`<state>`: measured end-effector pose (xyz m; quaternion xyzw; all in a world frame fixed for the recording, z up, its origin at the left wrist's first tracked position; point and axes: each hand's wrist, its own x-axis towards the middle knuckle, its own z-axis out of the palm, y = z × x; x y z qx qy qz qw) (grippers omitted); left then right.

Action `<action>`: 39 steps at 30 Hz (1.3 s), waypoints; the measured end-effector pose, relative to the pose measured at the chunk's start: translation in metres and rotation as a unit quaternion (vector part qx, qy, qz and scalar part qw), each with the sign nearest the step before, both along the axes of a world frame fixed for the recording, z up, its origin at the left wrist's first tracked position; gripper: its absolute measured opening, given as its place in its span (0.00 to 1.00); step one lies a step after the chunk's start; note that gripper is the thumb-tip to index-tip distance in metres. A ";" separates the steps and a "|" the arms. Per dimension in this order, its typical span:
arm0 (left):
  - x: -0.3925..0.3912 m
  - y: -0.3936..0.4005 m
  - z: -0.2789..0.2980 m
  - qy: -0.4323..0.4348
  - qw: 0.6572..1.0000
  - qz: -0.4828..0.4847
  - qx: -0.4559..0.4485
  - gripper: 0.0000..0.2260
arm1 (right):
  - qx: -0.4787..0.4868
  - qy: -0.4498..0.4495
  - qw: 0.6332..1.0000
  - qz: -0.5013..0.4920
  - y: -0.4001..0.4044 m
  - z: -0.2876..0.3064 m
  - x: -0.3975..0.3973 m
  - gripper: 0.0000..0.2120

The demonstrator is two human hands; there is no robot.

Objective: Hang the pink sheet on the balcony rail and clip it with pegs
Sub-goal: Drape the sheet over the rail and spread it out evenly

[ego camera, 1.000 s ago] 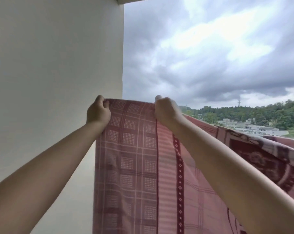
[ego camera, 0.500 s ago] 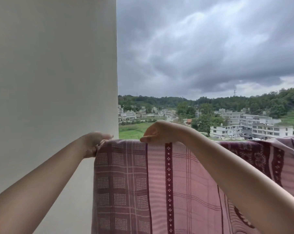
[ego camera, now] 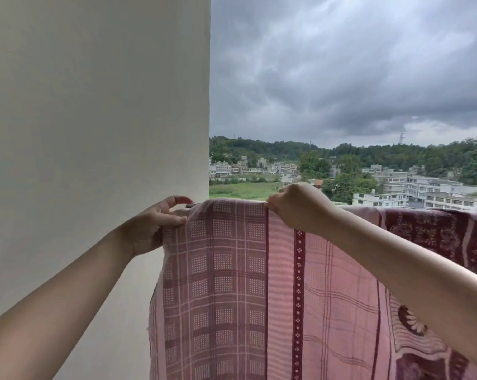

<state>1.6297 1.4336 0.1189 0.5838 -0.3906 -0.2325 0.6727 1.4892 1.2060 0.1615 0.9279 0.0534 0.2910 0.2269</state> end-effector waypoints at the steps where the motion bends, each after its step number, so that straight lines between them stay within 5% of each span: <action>1: 0.000 0.000 0.002 -0.007 1.000 0.015 0.010 0.16 | -0.017 -0.001 1.000 -0.014 0.001 0.001 0.000 0.10; 5: 0.000 -0.015 0.021 -0.046 0.984 0.167 -0.047 0.13 | -0.067 -0.033 0.995 -0.068 0.003 0.018 0.007 0.09; 9: 0.016 -0.041 0.056 -0.193 0.905 0.370 -0.080 0.10 | -0.009 -0.121 0.984 -0.128 -0.006 0.047 0.025 0.12; 13: 0.026 -0.061 0.054 -0.270 0.890 0.361 0.070 0.16 | 0.142 -0.073 0.972 -0.171 -0.021 0.027 0.043 0.12; 16: 0.029 -0.066 0.016 -0.204 0.910 0.315 0.176 0.16 | 0.257 -0.012 0.959 -0.120 -0.026 0.013 0.034 0.20; 22: 0.001 -0.059 -0.028 -0.094 0.905 0.414 0.040 0.15 | 0.117 -0.079 0.988 -0.065 -0.024 -0.010 -0.005 0.23; 26: -0.048 -0.056 -0.069 -0.150 0.897 0.413 -0.043 0.21 | 0.097 -0.188 0.977 -0.029 -0.033 -0.047 -0.023 0.21; 31: -0.054 -0.057 -0.096 -0.255 0.847 0.466 -0.030 0.13 | 0.053 -0.234 0.970 -0.047 -0.044 -0.086 -0.035 0.22; 35: -0.047 -0.052 -0.096 -0.295 0.809 0.506 0.050 0.15 | 0.072 -0.226 0.971 -0.033 -0.043 -0.108 -0.053 0.22; 37: -0.049 -0.048 -0.102 -0.322 0.768 0.545 0.092 0.20 | 0.093 -0.192 0.976 -0.039 -0.047 -0.125 -0.067 0.22; 39: -0.058 -0.053 -0.116 -0.436 0.712 0.542 0.099 0.22 | 0.105 -0.169 0.978 -0.062 -0.057 -0.142 -0.089 0.22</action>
